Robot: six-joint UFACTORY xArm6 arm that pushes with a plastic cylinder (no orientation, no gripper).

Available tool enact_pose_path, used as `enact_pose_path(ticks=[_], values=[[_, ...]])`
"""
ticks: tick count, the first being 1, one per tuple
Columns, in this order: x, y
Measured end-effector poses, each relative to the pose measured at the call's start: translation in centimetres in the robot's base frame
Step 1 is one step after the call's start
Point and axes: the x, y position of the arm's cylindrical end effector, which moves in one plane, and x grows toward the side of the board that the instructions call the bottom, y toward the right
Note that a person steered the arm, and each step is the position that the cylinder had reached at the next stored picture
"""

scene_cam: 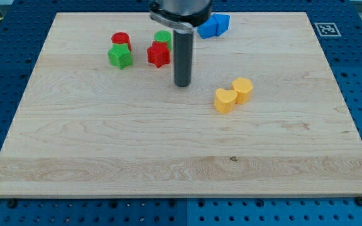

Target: Move the red star along with green circle up a bit

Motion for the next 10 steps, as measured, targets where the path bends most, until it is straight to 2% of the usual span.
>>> enact_pose_path(ticks=[3, 9, 10], values=[[-2.4, -2.5], [-3.6, -6.5], [-4.9, -6.5]])
